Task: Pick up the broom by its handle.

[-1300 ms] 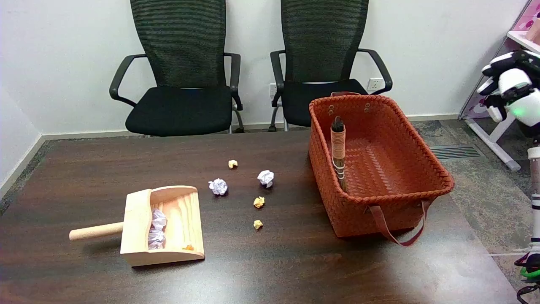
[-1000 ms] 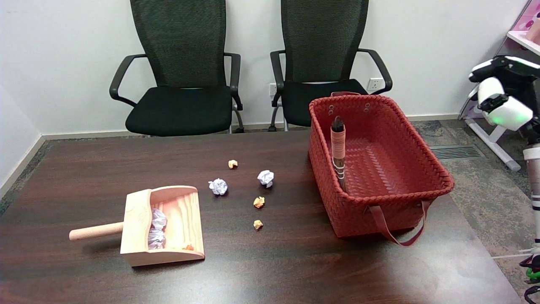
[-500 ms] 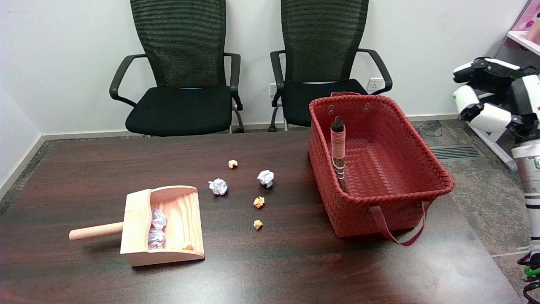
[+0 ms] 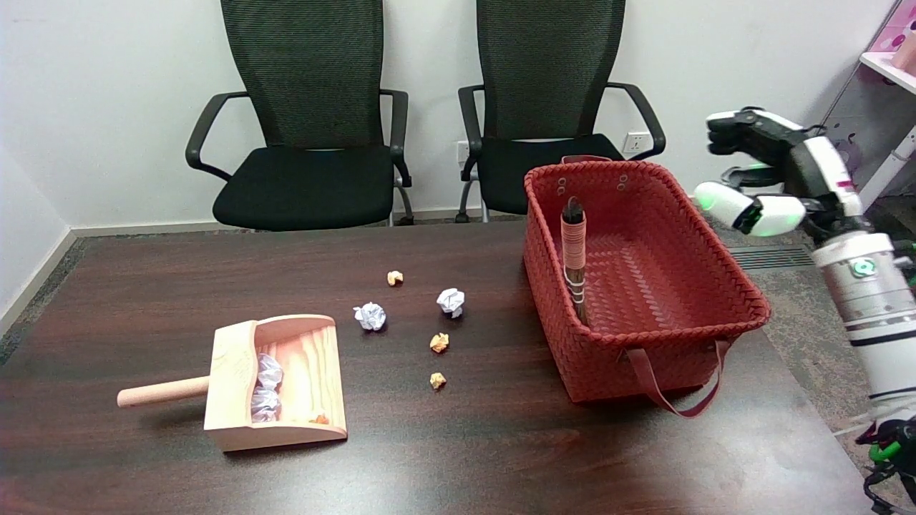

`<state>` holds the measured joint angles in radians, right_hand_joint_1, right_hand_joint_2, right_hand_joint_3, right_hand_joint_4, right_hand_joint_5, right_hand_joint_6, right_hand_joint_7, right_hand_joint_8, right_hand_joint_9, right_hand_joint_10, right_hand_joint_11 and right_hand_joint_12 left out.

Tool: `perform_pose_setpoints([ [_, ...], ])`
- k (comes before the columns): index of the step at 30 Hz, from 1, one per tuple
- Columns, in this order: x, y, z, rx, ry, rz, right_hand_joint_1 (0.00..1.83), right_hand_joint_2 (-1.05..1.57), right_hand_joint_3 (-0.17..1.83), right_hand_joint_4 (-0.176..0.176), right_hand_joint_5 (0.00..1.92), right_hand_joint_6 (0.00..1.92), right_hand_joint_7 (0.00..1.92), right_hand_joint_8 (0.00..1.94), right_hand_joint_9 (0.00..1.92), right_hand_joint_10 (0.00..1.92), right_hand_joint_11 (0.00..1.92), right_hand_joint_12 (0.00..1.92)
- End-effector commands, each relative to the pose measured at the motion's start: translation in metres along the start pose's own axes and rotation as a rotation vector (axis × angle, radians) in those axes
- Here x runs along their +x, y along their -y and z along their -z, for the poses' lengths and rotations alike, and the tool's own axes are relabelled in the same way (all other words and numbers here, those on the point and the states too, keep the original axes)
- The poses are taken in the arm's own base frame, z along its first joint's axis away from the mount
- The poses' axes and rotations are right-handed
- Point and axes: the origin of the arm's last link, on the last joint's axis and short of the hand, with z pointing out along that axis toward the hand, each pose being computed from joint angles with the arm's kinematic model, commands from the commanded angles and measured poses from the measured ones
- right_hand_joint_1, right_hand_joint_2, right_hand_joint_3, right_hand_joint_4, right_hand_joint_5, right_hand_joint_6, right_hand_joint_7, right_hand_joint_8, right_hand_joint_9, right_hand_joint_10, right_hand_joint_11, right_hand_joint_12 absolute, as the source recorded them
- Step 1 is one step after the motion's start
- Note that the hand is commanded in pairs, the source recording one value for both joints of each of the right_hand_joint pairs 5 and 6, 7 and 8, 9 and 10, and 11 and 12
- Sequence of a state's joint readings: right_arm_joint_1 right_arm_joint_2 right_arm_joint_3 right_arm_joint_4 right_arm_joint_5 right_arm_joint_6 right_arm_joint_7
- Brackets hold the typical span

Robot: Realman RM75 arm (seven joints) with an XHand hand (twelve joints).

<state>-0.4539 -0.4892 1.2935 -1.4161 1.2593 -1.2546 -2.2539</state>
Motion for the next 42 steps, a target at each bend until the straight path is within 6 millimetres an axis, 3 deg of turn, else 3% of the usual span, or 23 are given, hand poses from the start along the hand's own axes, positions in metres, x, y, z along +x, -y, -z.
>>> perform_pose_setpoints([
  [1,-0.058,0.031,-0.026,-0.042,0.215,-0.157,0.87,0.11,0.84,-0.176,0.46,0.46,0.46,0.46,0.58,0.58,1.17,1.17],
  [8,-0.086,0.048,-0.031,-0.082,0.342,-0.230,0.86,0.04,0.72,-0.176,0.29,0.29,0.29,0.29,0.56,0.56,1.10,1.10],
  [16,-0.104,0.050,-0.021,-0.119,0.417,-0.343,0.84,-0.04,0.58,-0.176,0.25,0.25,0.25,0.25,0.48,0.48,0.84,0.84],
  [28,-0.116,0.040,-0.009,-0.153,0.478,-0.423,0.80,-0.06,0.46,-0.173,0.22,0.22,0.22,0.22,0.40,0.40,0.77,0.77],
  [36,-0.118,0.027,-0.006,-0.151,0.424,-0.428,0.80,-0.10,0.52,-0.131,0.22,0.22,0.22,0.22,0.27,0.27,0.51,0.51],
  [42,-0.127,0.022,-0.005,-0.106,0.363,-0.483,0.81,-0.14,0.54,-0.112,0.22,0.22,0.22,0.22,0.24,0.24,0.42,0.42],
])
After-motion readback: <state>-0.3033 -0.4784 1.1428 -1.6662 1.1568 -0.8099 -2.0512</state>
